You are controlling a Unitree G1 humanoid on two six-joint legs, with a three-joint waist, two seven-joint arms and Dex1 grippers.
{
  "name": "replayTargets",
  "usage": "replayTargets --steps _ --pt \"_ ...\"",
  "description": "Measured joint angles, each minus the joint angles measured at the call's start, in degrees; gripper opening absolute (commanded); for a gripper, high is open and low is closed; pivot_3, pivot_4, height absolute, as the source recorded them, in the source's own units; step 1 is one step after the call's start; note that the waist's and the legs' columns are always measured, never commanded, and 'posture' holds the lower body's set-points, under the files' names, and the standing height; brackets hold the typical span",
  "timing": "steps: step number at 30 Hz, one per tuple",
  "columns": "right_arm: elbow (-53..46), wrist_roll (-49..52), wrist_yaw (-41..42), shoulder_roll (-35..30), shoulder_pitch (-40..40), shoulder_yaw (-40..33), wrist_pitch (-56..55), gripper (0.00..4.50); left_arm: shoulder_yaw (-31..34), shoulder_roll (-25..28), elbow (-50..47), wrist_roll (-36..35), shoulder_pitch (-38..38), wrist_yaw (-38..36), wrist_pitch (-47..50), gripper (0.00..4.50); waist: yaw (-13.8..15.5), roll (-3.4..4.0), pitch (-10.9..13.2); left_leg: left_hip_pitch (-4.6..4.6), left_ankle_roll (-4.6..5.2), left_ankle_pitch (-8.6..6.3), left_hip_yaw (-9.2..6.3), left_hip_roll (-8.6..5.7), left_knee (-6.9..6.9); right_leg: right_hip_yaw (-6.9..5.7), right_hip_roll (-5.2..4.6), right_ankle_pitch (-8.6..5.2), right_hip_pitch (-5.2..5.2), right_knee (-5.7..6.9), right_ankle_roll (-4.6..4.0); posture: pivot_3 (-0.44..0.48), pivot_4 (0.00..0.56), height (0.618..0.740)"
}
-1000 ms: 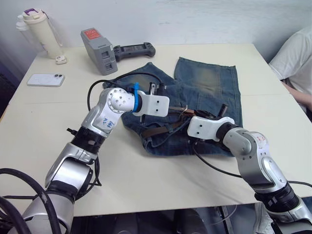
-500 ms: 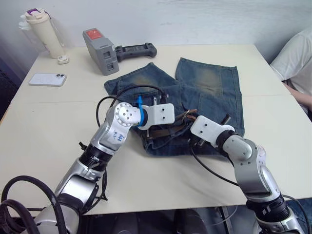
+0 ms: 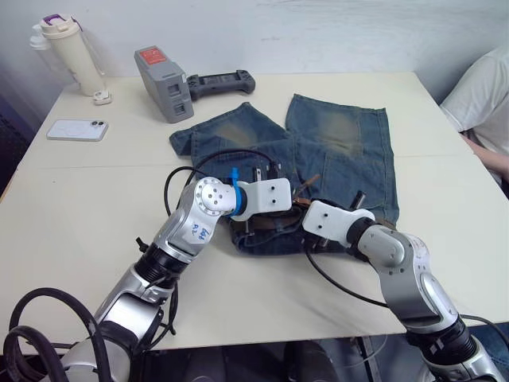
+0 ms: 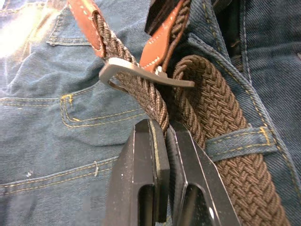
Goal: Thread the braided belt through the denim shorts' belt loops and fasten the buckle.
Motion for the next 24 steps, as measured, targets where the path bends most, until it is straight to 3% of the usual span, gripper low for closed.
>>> replayTargets --steps 3,5,6,14,24 --pt "-1.2 2.0 0.9 -0.1 0.0 -1.8 0.1 2.5 -0.1 -0.4 0.1 0.0 -0.2 0.2 -0.2 0.0 0.0 0.0 0.0 0.0 0.0 0.0 0.0 0.0 0.0 0.0 0.0 0.0 0.0 0.0 0.0 0.0 0.15 0.74" --pt "-3.0 3.3 2.6 -2.3 0.1 -3.2 0.0 3.7 -0.1 -0.4 0.2 0.0 -0.4 0.2 -0.6 0.0 0.1 0.0 0.0 0.0 0.01 0.0 -0.01 0.0 0.0 0.0 0.0 0.0 0.0 -0.01 0.0 0.0 0.15 0.74" --pt "-3.8 3.9 3.2 -2.8 0.1 -4.0 0.0 3.88 -0.1 -0.4 0.2 0.0 -0.4 0.2 -0.6 0.0 0.0 0.0 0.0 0.0 0.01 0.0 -0.01 0.0 0.0 0.0 0.0 0.0 0.0 -0.01 0.0 0.0 0.15 0.74" --pt "-8.9 12.3 9.5 -12.1 1.9 -15.0 -2.0 3.88 -0.4 -0.3 0.3 0.0 -0.4 0.2 -1.0 0.0 0.1 0.0 0.0 0.0 0.03 -0.02 -0.01 0.0 0.03 0.0 -0.01 0.0 0.02 0.0 0.0 0.0 0.15 0.74" --pt "-4.5 13.8 8.4 -14.6 -2.7 -15.2 -6.8 3.88 -0.5 -0.4 1.5 0.0 -0.7 0.2 -1.9 0.0 0.2 0.0 0.0 0.0 0.03 -0.02 -0.01 0.0 0.05 0.0 -0.01 0.0 0.02 -0.01 0.0 0.0 0.15 0.74"
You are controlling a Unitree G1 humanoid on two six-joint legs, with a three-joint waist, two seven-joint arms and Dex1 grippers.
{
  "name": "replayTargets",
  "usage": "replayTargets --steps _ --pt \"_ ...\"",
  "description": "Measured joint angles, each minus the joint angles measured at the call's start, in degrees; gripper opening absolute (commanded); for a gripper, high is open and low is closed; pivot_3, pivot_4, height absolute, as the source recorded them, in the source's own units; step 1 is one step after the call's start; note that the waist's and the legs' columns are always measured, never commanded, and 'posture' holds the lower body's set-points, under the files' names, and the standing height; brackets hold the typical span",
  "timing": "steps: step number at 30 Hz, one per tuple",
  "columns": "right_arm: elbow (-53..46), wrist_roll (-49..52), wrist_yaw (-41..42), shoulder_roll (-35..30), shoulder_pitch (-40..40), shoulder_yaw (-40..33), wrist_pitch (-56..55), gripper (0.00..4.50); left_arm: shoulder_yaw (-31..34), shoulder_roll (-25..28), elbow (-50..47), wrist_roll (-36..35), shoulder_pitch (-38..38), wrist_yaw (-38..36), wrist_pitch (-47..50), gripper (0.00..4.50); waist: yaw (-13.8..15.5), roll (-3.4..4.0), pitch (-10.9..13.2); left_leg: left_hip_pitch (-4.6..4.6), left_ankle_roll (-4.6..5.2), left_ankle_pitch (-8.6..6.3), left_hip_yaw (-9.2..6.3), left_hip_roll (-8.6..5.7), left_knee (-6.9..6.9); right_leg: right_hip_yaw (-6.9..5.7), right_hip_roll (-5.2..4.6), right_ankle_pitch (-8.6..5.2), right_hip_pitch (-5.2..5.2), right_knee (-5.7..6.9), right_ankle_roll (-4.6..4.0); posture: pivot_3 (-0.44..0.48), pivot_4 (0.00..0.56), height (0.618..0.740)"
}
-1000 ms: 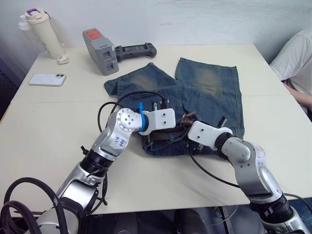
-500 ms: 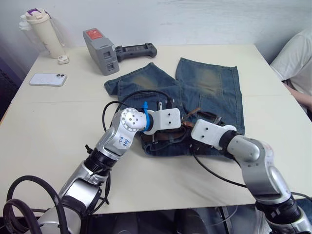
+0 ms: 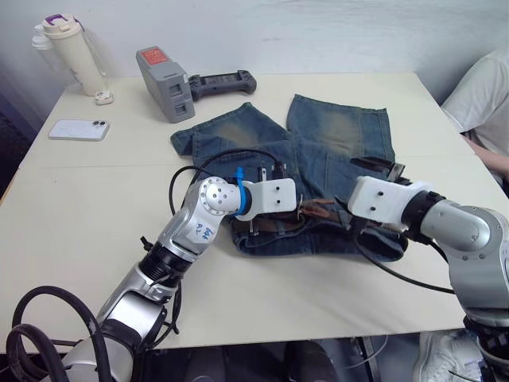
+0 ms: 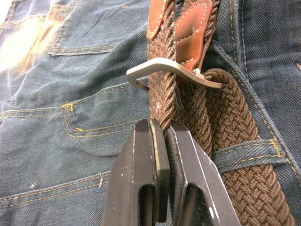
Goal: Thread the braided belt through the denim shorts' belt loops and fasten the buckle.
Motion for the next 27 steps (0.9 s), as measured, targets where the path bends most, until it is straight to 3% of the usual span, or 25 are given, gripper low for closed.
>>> replayTargets --steps 18,27 --pt "0.8 2.0 2.4 -5.1 5.6 0.7 -2.2 3.88 0.0 -0.7 0.3 0.0 -0.7 0.3 0.3 0.0 0.0 0.0 0.0 0.0 0.0 0.0 0.0 0.0 0.02 0.01 0.0 0.0 0.0 0.01 0.0 0.0 0.15 0.74" --pt "2.5 1.8 0.9 -3.3 1.8 3.9 -3.0 3.88 0.0 -1.0 0.3 0.0 -0.8 0.4 0.9 0.0 -0.1 0.0 0.0 0.0 0.0 0.0 0.0 0.0 0.03 0.01 0.0 0.0 0.0 0.02 0.0 0.0 0.15 0.74"
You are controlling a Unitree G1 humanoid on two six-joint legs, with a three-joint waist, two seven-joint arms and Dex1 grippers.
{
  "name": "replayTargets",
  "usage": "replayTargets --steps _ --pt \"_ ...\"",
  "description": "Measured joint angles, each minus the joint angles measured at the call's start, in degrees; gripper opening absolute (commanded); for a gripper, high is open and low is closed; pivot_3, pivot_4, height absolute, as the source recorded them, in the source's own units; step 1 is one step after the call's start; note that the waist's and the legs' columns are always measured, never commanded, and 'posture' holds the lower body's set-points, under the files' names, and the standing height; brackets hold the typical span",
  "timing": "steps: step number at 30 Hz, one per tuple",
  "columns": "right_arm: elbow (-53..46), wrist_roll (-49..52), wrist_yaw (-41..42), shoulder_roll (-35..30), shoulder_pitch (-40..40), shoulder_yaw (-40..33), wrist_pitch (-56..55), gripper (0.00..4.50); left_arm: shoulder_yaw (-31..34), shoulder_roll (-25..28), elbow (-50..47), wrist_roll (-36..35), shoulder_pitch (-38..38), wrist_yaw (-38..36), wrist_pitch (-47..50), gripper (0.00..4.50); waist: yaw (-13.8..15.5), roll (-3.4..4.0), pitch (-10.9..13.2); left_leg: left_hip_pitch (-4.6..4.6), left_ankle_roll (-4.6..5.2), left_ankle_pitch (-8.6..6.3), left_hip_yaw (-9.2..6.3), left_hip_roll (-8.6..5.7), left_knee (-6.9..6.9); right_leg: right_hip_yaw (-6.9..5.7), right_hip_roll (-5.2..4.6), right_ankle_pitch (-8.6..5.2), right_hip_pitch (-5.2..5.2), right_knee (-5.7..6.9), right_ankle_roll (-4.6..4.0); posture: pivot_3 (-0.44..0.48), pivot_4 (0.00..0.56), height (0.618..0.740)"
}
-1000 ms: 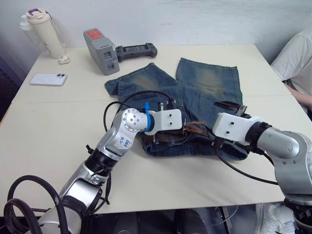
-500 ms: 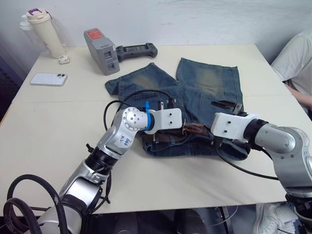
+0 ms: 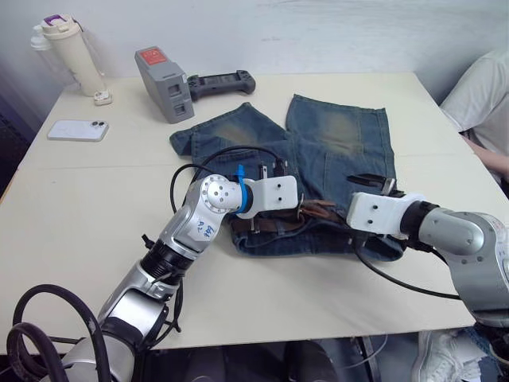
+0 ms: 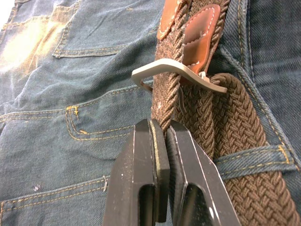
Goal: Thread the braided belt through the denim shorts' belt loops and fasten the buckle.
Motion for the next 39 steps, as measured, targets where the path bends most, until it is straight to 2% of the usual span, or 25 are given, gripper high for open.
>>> replayTargets --steps 3,9,10,17,18,19,23,26,27,34,39 --pt "0.9 -0.2 -0.3 1.2 -1.6 2.2 -0.6 3.04 0.0 -0.2 0.0 0.0 0.0 0.1 0.0 0.0 0.1 0.0 0.0 -0.01 0.0 0.0 0.0 0.0 0.01 0.0 0.0 0.0 0.0 -0.01 0.0 0.0 0.15 0.74" --pt "3.0 -0.5 -0.7 2.2 -2.1 4.6 -1.0 0.24 0.0 -0.3 0.0 0.0 0.0 0.3 0.3 0.0 0.1 0.0 0.0 -0.01 0.0 0.0 0.0 0.0 0.01 0.0 0.0 0.0 0.0 0.0 0.0 0.0 0.15 0.74" --pt "3.1 -0.5 -0.7 2.2 -2.1 4.7 -1.2 0.03 0.2 -0.3 0.0 0.0 0.0 0.5 0.5 0.0 0.1 0.0 0.0 -0.01 0.0 0.0 0.0 0.0 0.01 0.0 0.0 0.0 0.0 0.0 0.0 0.0 0.15 0.74" --pt "4.0 -0.5 -1.0 2.2 -2.1 4.6 -2.7 0.03 1.8 -0.9 -0.2 -3.1 0.1 -0.3 3.6 0.0 0.0 0.0 0.0 -0.01 0.0 0.0 0.0 0.0 0.01 0.0 0.0 0.0 0.0 0.0 0.0 0.0 0.15 0.74" --pt "4.0 -0.4 -1.0 2.2 -2.1 4.5 -3.1 0.0 2.7 -1.2 -0.5 -4.7 0.4 -0.9 5.2 0.84 0.0 0.0 0.0 -0.01 0.0 0.0 0.0 0.0 0.0 0.0 0.0 0.0 0.0 0.0 0.0 0.0 0.15 0.74" --pt "4.0 -0.4 -1.0 2.1 -2.0 4.5 -3.2 0.0 3.7 -1.4 -1.0 -6.3 0.7 -1.4 6.5 1.08 0.0 0.0 0.0 -0.01 0.0 0.0 0.0 0.0 0.01 0.0 0.0 0.0 0.0 0.0 0.0 0.0 0.15 0.74" --pt "4.8 -0.4 -1.0 1.8 -1.5 4.0 -3.4 0.0 5.7 -0.8 -4.3 -11.7 0.7 -4.1 10.7 2.9 0.0 0.0 0.0 0.0 0.0 0.0 -0.01 0.0 0.03 0.0 -0.01 0.0 0.01 0.01 0.0 0.0 0.15 0.74" --pt "4.7 -0.2 -1.0 0.8 -1.1 2.6 -4.2 0.0 9.2 2.1 -4.3 -16.3 -0.8 -6.5 13.1 4.26 -0.1 0.01 0.0 0.01 0.0 0.0 -0.01 0.01 0.01 0.0 0.0 0.0 0.01 0.02 0.0 0.0 0.15 0.74" --pt "4.7 -0.1 -1.0 0.5 -0.9 2.2 -4.2 0.0 10.7 2.9 -4.3 -17.5 -1.2 -6.9 13.7 4.44 -0.1 0.01 0.0 0.01 0.0 0.0 -0.01 0.01 0.0 0.0 0.0 0.0 0.01 0.02 0.0 0.0 0.15 0.74" --pt "4.4 1.5 -0.6 -1.5 2.7 -1.4 -5.2 0.0 19.8 8.3 0.1 -25.7 -3.3 -8.0 15.8 4.44 0.0 0.01 0.0 0.01 0.0 0.0 -0.01 0.01 0.02 0.0 0.0 0.0 0.02 0.01 0.0 0.0 0.15 0.74" --pt "4.4 2.3 -0.5 -2.3 4.1 -4.0 -5.8 0.0 20.7 10.2 2.0 -27.6 -2.8 -8.7 15.4 4.44 0.1 0.0 0.0 -0.01 0.0 0.0 0.0 0.01 0.02 0.0 0.0 0.0 0.02 0.01 0.0 0.0 0.15 0.74"
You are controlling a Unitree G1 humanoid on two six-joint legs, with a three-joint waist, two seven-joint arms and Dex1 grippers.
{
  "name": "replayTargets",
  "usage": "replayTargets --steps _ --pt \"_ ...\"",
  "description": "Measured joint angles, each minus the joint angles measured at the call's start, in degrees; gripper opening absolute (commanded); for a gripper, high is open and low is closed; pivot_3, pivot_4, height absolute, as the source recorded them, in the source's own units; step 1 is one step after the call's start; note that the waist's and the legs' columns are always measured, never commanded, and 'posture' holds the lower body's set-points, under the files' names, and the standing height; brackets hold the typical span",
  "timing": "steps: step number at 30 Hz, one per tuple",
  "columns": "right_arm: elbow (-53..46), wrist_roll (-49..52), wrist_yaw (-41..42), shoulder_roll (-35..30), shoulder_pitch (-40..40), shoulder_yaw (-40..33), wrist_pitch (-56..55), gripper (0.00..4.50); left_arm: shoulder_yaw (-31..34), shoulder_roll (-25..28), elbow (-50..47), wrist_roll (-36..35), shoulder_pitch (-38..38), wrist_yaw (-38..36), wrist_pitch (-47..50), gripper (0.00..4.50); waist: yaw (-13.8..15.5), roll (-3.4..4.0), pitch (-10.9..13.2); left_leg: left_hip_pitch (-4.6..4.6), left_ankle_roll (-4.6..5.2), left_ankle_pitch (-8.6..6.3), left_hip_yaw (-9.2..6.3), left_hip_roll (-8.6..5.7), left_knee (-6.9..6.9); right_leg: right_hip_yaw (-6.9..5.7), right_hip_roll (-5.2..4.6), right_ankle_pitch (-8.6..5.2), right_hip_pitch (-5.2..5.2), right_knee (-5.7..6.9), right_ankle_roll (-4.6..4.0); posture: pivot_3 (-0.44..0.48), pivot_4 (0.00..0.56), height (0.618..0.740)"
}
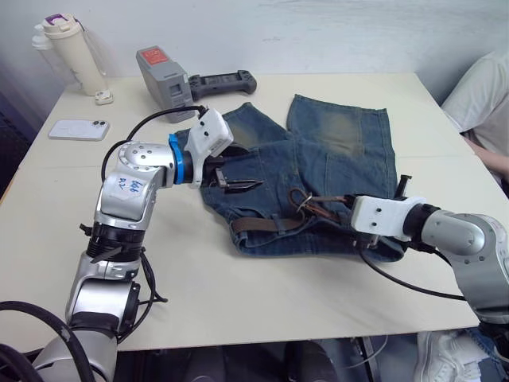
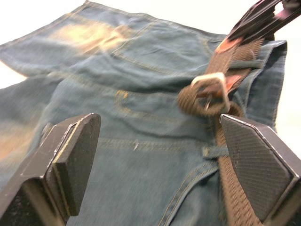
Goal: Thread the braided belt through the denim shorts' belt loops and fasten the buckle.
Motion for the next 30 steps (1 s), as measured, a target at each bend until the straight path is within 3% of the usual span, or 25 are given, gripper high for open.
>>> replayTargets --steps 1,4,11,13,22,30 --pt "0.0 0.2 0.0 -0.3 0.3 -0.3 0.0 0.0 -0.1 0.0 0.0 -0.4 0.3 0.0 0.0 4.44 0.0 0.0 0.0 0.0 0.0 0.0 0.0 0.0 0.0 0.0 0.0 0.0 0.0 0.0 0.0 0.0 0.15 0.74" --pt "0.0 0.3 0.0 -1.1 1.4 -1.3 -0.1 0.0 -1.6 -0.3 -0.1 -1.2 1.7 0.0 0.5 3.62 -0.1 0.0 0.0 0.01 0.0 0.0 0.0 0.0 -0.01 0.01 0.0 0.0 0.0 0.01 0.0 0.0 0.15 0.74" --pt "-1.9 0.3 0.0 -1.1 2.3 -2.1 0.2 0.0 -7.8 -0.1 -2.2 -1.8 3.9 -1.1 2.6 0.54 -0.1 0.0 0.0 0.01 0.0 0.0 0.0 0.0 0.0 0.01 0.0 0.0 0.0 0.01 0.0 0.0 0.15 0.74" --pt "-2.0 0.2 0.0 -1.1 2.5 -2.1 0.2 0.0 -9.0 -0.3 -2.4 -2.0 3.9 -1.4 3.3 0.05 0.0 0.0 0.0 0.01 0.0 0.0 0.0 0.0 0.01 0.01 0.0 0.0 0.0 0.01 0.0 0.0 0.15 0.74" --pt "-2.1 -1.4 -0.9 -1.1 4.8 -2.1 -2.2 0.0 -17.4 -0.1 -2.6 0.4 3.9 -0.8 4.5 0.05 0.0 0.0 0.0 0.01 0.0 0.0 0.0 0.0 0.0 0.01 0.0 0.0 0.0 0.0 0.0 0.0 0.15 0.74" --pt "-1.5 -3.7 -2.9 -2.2 9.9 -2.7 -8.6 0.0 -20.2 1.1 0.0 4.1 4.4 1.5 5.6 0.05 -0.1 0.0 0.0 0.02 0.0 0.0 0.0 0.0 0.01 0.01 0.0 0.0 0.0 0.01 0.0 0.0 0.15 0.74"
